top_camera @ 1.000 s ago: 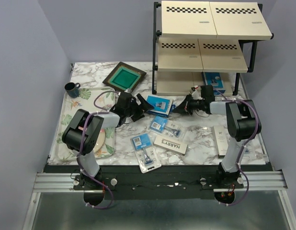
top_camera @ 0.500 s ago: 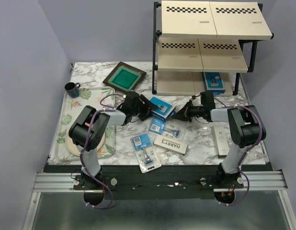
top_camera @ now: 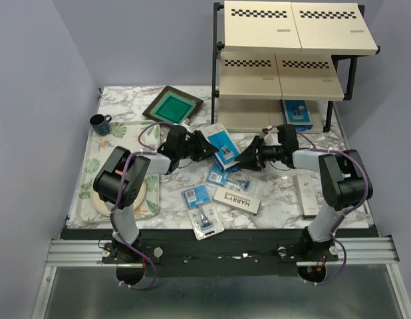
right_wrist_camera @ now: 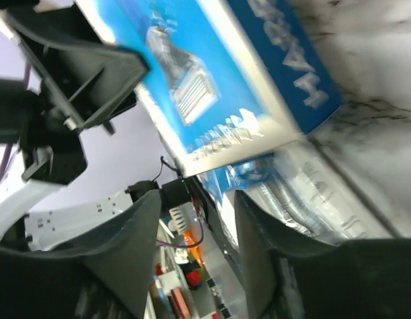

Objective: Place and organize the shaving razors onto the shelf

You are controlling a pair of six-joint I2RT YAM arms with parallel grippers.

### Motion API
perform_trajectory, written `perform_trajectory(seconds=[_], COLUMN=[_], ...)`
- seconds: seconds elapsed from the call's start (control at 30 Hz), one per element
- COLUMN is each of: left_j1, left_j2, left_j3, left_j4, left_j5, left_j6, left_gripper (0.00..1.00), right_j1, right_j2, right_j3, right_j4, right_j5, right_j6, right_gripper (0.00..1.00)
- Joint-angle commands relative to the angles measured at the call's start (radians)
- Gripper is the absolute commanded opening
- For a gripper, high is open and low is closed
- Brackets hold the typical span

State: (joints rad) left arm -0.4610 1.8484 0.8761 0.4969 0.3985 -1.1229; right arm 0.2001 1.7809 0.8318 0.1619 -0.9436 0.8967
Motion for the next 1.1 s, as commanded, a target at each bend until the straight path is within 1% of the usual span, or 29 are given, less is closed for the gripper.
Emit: perform_trajectory(seconds=[0.0, 0.2, 0.33, 0.37, 0.6, 0.63, 0.67, 0.73, 0.77, 0.83, 0.87, 0.93, 0.97, 1.0, 1.03, 1.07], left_j1=[0.031, 0.051, 0.055, 0.055, 0.058, 0.058, 0.058, 0.058, 0.056, 0.058, 0.058, 0.058, 0.058, 0.058, 0.058, 0.058], left_j2=[-0.014, 0.027, 0.054, 0.058, 0.067, 0.071, 0.074, 0.080, 0.083, 0.094, 0.100, 0.116, 0.123, 0.127, 0.132, 0.132], left_j3=[-0.016, 0.043, 0.073, 0.077, 0.070, 0.070, 0.070, 0.073, 0.073, 0.081, 0.084, 0.098, 0.104, 0.118, 0.130, 0.144], left_j4=[0.143, 0.186, 0.203, 0.212, 0.241, 0.246, 0.247, 0.244, 0.235, 0.229, 0.226, 0.210, 0.189, 0.169, 0.142, 0.074], left_j5=[0.198, 0.327, 0.358, 0.364, 0.418, 0.419, 0.425, 0.422, 0.418, 0.416, 0.416, 0.418, 0.416, 0.404, 0.395, 0.386], left_j6=[0.103, 0.103, 0.066, 0.049, 0.022, 0.017, 0.014, 0.015, 0.015, 0.018, 0.021, 0.034, 0.049, 0.061, 0.086, 0.136], left_gripper=[0.42, 0.42, 0.42, 0.42, 0.42, 0.42, 0.42, 0.43, 0.43, 0.44, 0.46, 0.48, 0.53, 0.57, 0.65, 0.78], right_j1=[-0.010, -0.028, -0.030, -0.033, -0.050, -0.053, -0.056, -0.056, -0.056, -0.056, -0.056, -0.056, -0.056, -0.056, -0.056, -0.062], right_j2=[-0.072, -0.057, -0.008, 0.000, 0.017, 0.020, 0.025, 0.031, 0.034, 0.051, 0.058, 0.066, 0.064, 0.066, 0.064, 0.060], right_j3=[-0.005, 0.003, 0.027, 0.029, 0.027, 0.023, 0.000, -0.019, -0.028, -0.034, -0.033, -0.034, -0.039, -0.045, -0.049, -0.051], right_j4=[-0.050, -0.131, -0.159, -0.188, -0.190, -0.174, -0.095, -0.004, 0.067, 0.119, 0.140, 0.151, 0.159, 0.159, 0.160, 0.159], right_j5=[-0.067, -0.040, -0.055, -0.057, -0.073, -0.083, -0.096, -0.150, -0.165, -0.207, -0.221, -0.247, -0.251, -0.253, -0.253, -0.247], right_j6=[-0.103, -0.212, -0.254, -0.263, -0.295, -0.282, -0.234, -0.173, -0.123, -0.084, -0.070, -0.062, -0.062, -0.064, -0.062, -0.061], right_gripper=[0.63, 0.66, 0.66, 0.66, 0.66, 0.66, 0.65, 0.64, 0.61, 0.56, 0.49, 0.43, 0.38, 0.35, 0.33, 0.30])
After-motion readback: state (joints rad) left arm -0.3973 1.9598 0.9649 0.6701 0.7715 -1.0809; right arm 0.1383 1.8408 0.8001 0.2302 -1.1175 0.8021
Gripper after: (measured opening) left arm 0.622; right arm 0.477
